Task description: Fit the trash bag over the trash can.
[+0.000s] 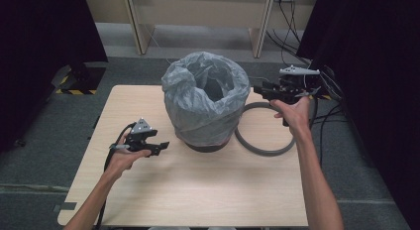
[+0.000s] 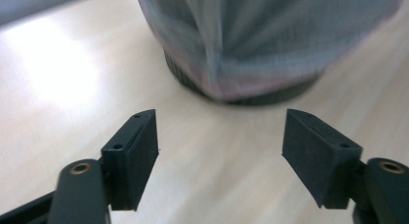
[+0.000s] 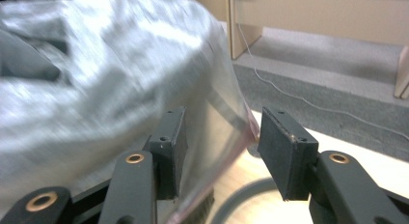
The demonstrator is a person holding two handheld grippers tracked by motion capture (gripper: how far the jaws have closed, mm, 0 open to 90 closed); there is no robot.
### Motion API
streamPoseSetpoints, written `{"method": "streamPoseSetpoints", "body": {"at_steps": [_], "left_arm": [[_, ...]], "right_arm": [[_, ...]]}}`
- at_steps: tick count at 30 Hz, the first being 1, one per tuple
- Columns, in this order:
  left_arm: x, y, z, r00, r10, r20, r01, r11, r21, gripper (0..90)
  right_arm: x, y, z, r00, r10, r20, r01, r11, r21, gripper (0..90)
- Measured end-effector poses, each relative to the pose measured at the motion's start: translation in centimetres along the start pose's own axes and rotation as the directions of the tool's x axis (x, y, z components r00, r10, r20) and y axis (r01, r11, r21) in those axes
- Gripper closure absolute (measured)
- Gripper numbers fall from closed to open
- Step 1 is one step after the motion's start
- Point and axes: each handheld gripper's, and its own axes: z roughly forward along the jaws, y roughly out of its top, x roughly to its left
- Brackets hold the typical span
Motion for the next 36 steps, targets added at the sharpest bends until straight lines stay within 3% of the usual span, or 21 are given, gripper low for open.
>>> {"method": "streamPoseSetpoints", "body": {"at_steps": [2,7,10,12,15,18,23,26,30,33,36], "left_arm": [[-0.3,-1.3,0.2,0.9999,-0.001,-0.015,0.002,0.9994,0.034,21.9],[-0.7,-4.5,0.8,0.9999,-0.014,0.001,0.014,0.9941,0.108,21.7],[-0.8,-6.0,1.0,0.9994,-0.036,0.001,0.035,0.9911,0.129,21.4],[-1.0,-6.6,0.9,0.9994,-0.031,-0.013,0.032,0.9952,0.092,20.5],[-1.0,-6.7,0.7,0.9993,-0.017,-0.032,0.021,0.9931,0.116,19.0],[-1.1,-7.1,0.8,0.9988,-0.022,-0.044,0.025,0.9967,0.077,16.8],[-1.1,-7.1,0.7,0.9988,-0.024,-0.044,0.027,0.9966,0.078,16.7],[-1.1,-7.1,0.7,0.9988,-0.023,-0.043,0.027,0.9966,0.078,16.6],[-1.1,-7.1,0.8,0.9988,-0.025,-0.043,0.028,0.9967,0.077,16.6],[-1.1,-7.1,0.7,0.9988,-0.024,-0.043,0.027,0.9966,0.078,16.6],[-1.1,-7.1,0.7,0.9988,-0.023,-0.043,0.027,0.9966,0.078,16.6]], "right_arm": [[0.5,0.9,-0.1,0.9999,-0.011,-0.003,0.011,1.000,-0.009,52.2],[2.0,3.2,-0.1,0.9992,-0.035,-0.017,0.035,0.999,-0.036,51.3],[2.8,4.5,0.3,0.9986,-0.049,-0.018,0.048,0.998,-0.044,51.3],[3.3,5.3,0.7,0.9979,-0.058,-0.027,0.057,0.997,-0.043,51.3],[4.4,6.2,1.7,0.9961,-0.081,-0.037,0.079,0.996,-0.034,51.8],[5.5,6.6,3.0,0.9925,-0.118,-0.031,0.118,0.993,-0.001,52.4],[6.7,6.1,4.8,0.9834,-0.179,-0.027,0.181,0.981,0.068,52.8],[7.5,5.1,6.4,0.9704,-0.240,-0.027,0.241,0.958,0.156,52.4],[7.6,5.1,6.7,0.9731,-0.229,-0.023,0.230,0.958,0.171,50.6],[7.4,5.3,6.9,0.9781,-0.205,-0.033,0.208,0.954,0.216,48.2],[7.4,5.4,6.9,0.9772,-0.210,-0.033,0.212,0.954,0.212,45.2]]}}
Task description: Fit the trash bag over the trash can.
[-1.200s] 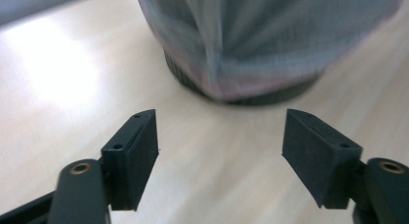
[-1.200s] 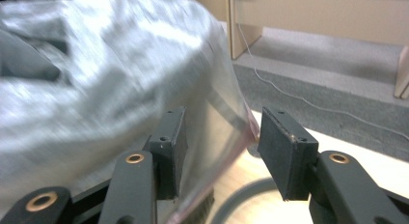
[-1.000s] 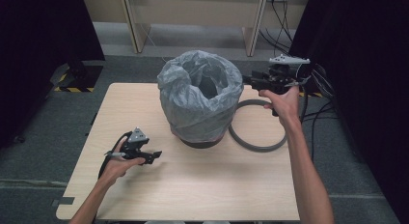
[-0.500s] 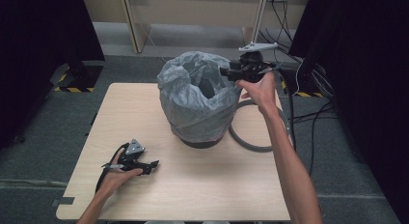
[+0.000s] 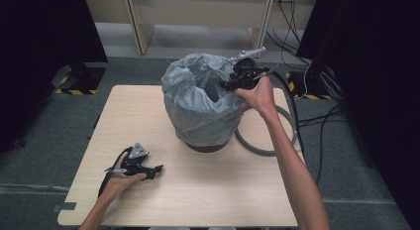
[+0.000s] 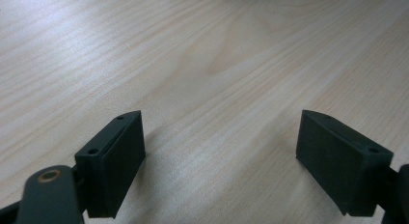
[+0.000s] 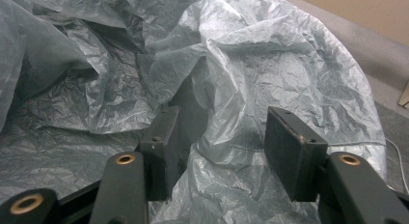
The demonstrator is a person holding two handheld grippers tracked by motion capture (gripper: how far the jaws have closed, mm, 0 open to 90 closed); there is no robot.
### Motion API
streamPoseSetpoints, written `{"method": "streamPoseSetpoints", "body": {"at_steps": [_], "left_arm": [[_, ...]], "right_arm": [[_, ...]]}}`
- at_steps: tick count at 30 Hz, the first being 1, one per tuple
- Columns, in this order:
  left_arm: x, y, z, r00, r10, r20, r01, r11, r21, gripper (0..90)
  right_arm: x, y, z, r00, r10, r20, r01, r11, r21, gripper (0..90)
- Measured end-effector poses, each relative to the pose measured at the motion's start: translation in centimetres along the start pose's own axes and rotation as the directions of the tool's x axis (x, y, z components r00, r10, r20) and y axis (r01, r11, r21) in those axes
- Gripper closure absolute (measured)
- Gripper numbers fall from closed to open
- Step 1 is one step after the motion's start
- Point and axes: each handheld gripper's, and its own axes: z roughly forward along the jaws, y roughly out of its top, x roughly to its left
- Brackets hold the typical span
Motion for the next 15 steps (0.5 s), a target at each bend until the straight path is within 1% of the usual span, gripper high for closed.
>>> {"method": "streamPoseSetpoints", "body": {"at_steps": [2,3,5,6,9,11,12,13,15], "left_arm": [[0.0,0.0,0.0,1.0000,0.000,0.000,0.000,1.0000,0.000,16.5],[0.0,0.0,0.0,1.0000,0.000,0.000,0.000,1.0000,0.001,16.6],[0.0,0.0,0.0,1.0000,-0.001,0.000,0.001,1.0000,-0.001,16.5],[0.0,0.0,0.0,1.0000,-0.001,0.000,0.001,1.0000,-0.001,16.5],[0.0,0.0,0.0,1.0000,-0.001,0.000,0.001,1.0000,-0.001,16.5],[0.0,0.0,0.0,1.0000,0.000,0.000,0.000,1.0000,-0.001,16.5],[0.0,0.0,0.0,1.0000,0.000,0.000,0.000,1.0000,-0.001,16.4],[0.0,0.0,0.0,1.0000,0.001,0.000,-0.001,1.0000,0.000,16.5],[0.0,0.0,0.0,1.0000,0.000,0.000,0.000,1.0000,0.000,16.5]], "right_arm": [[-0.1,0.2,-0.3,0.9996,0.029,-0.003,-0.029,0.999,-0.027,43.6],[-0.2,0.5,-0.7,0.9988,0.048,-0.008,-0.048,0.997,-0.059,43.0],[-0.3,1.0,-1.4,0.9977,0.068,-0.009,-0.068,0.993,-0.101,41.1],[-0.3,1.5,-1.9,0.9972,0.074,-0.007,-0.075,0.989,-0.130,40.3],[-0.2,3.0,-2.7,0.9956,0.094,0.001,-0.092,0.979,-0.180,37.6],[0.2,3.9,-2.8,0.9953,0.097,-0.002,-0.096,0.975,-0.199,36.3],[0.2,3.9,-2.8,0.9953,0.097,-0.002,-0.096,0.975,-0.199,36.3],[0.9,4.9,-2.4,0.9954,0.093,-0.022,-0.096,0.974,-0.207,34.4],[2.0,5.6,-2.1,0.9959,0.077,-0.049,-0.085,0.972,-0.218,34.3]]}}
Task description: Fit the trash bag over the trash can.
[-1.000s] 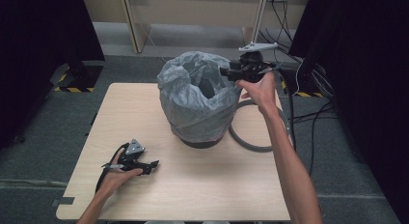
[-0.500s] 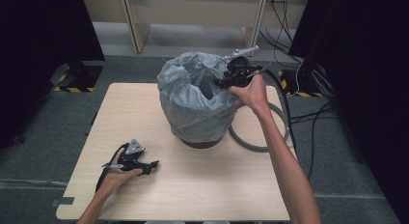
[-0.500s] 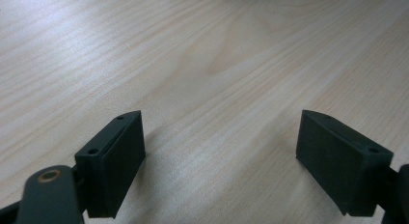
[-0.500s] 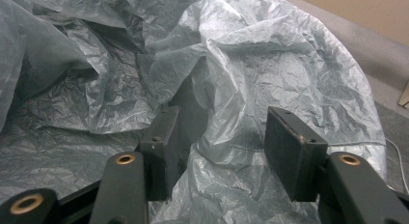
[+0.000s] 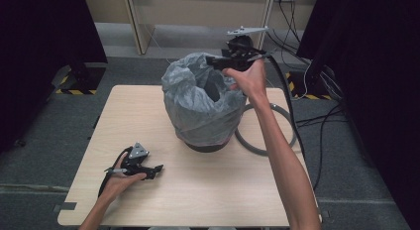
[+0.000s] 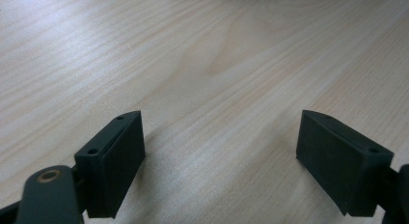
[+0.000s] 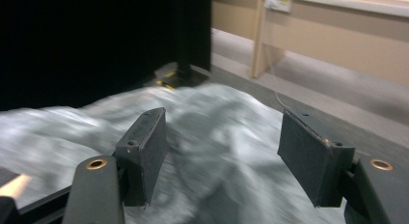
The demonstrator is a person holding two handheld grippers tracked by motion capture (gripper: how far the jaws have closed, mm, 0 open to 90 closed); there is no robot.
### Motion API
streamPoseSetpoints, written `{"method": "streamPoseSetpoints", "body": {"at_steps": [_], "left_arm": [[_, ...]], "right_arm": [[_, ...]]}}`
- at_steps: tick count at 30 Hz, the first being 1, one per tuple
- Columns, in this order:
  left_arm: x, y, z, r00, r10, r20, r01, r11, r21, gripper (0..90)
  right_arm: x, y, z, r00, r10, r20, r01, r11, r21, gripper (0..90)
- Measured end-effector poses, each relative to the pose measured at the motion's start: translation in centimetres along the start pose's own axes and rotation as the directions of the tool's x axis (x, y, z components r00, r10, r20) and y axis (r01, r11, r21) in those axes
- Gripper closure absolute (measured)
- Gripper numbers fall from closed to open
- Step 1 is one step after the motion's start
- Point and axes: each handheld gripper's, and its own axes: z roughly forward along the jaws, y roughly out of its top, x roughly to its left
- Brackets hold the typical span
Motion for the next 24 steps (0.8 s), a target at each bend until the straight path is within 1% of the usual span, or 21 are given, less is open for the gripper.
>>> {"method": "streamPoseSetpoints", "body": {"at_steps": [2,5,6,8,15,20,22,24], "left_arm": [[0.0,0.0,0.0,1.0000,-0.002,0.000,0.002,1.0000,-0.001,16.4],[0.0,0.0,0.0,1.0000,0.000,0.000,0.000,1.0000,0.000,16.4],[0.0,0.0,0.0,1.0000,0.000,0.000,0.000,1.0000,0.000,16.5],[0.0,0.0,0.0,1.0000,0.000,0.000,0.000,1.0000,0.000,16.5],[0.0,0.0,0.0,1.0000,-0.001,-0.001,0.001,1.0000,0.000,16.5],[0.0,0.0,0.0,1.0000,-0.002,-0.002,0.002,1.0000,0.000,16.5],[0.0,0.0,0.0,1.0000,-0.002,-0.002,0.002,1.0000,0.001,16.4],[0.0,0.0,0.0,1.0000,-0.004,-0.003,0.004,1.0000,0.001,16.4]], "right_arm": [[1.2,0.2,0.4,0.9992,-0.011,-0.039,0.010,1.000,-0.016,34.3],[2.7,0.3,1.0,0.9956,-0.028,-0.089,0.027,1.000,-0.010,34.3],[3.0,0.3,1.1,0.9939,-0.032,-0.106,0.031,0.999,-0.016,34.4],[3.5,0.2,1.2,0.9896,-0.020,-0.142,0.016,0.999,-0.030,34.8],[3.8,0.0,1.0,0.9848,-0.011,-0.173,0.002,0.999,-0.050,34.9],[3.7,0.3,0.3,0.9830,0.009,-0.183,-0.025,0.996,-0.086,35.2],[3.6,0.4,0.1,0.9817,0.016,-0.190,-0.033,0.995,-0.091,35.1],[3.6,0.3,0.0,0.9796,0.010,-0.201,-0.028,0.996,-0.087,35.2]]}}
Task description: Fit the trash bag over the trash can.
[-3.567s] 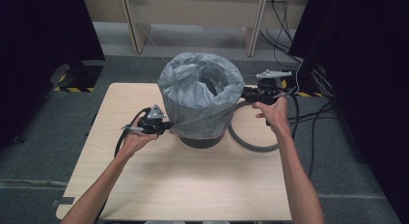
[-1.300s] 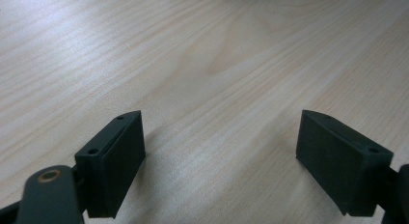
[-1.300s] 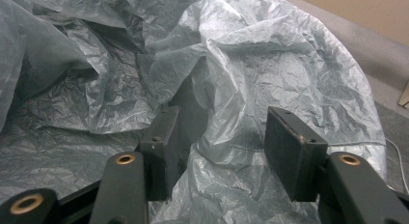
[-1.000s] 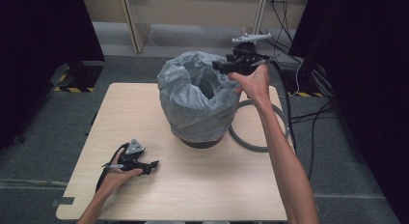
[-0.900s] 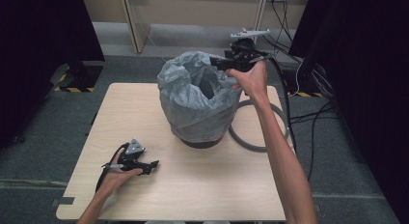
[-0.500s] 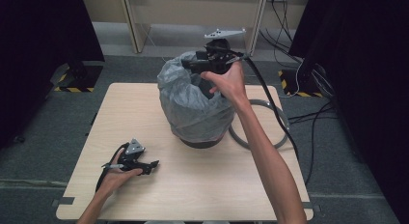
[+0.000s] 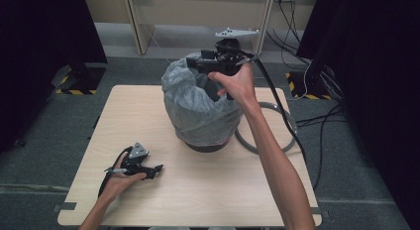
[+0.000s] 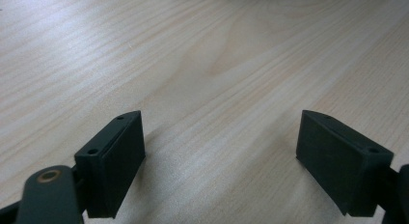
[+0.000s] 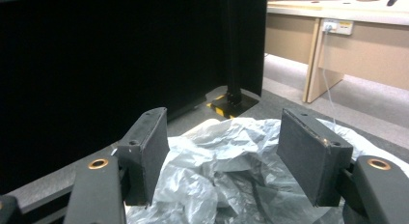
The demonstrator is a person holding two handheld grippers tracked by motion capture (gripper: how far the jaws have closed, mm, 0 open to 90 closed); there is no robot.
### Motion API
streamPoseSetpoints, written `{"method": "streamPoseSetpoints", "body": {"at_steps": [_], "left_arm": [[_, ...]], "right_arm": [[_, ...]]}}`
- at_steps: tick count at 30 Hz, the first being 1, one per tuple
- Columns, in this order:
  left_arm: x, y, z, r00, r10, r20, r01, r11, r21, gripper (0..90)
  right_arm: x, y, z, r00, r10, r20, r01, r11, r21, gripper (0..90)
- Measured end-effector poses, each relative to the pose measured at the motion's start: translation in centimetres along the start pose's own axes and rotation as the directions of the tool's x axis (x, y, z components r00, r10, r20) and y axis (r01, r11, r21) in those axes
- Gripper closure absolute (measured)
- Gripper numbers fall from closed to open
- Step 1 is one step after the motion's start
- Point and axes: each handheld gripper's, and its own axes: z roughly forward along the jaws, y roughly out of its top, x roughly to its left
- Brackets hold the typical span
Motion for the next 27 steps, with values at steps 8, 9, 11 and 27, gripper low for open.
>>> {"method": "streamPoseSetpoints", "body": {"at_steps": [8,9,11,27], "left_arm": [[0.0,0.0,0.0,1.0000,-0.001,-0.003,0.001,1.0000,0.000,16.4],[0.0,0.0,0.0,1.0000,-0.002,-0.003,0.002,1.0000,0.000,16.4],[0.0,0.0,0.0,1.0000,-0.002,-0.003,0.002,1.0000,0.000,16.4],[0.1,0.0,0.0,1.0000,-0.002,-0.003,0.002,1.0000,0.000,16.5]], "right_arm": [[0.7,-1.4,2.9,0.9987,-0.047,0.021,0.043,0.988,0.151,36.2],[0.6,-1.6,3.4,0.9973,-0.058,0.046,0.049,0.982,0.180,36.6],[0.1,-2.0,4.5,0.9927,-0.081,0.089,0.059,0.971,0.231,36.7],[-0.4,-5.6,10.0,0.9706,-0.218,0.103,0.132,0.837,0.532,37.7]]}}
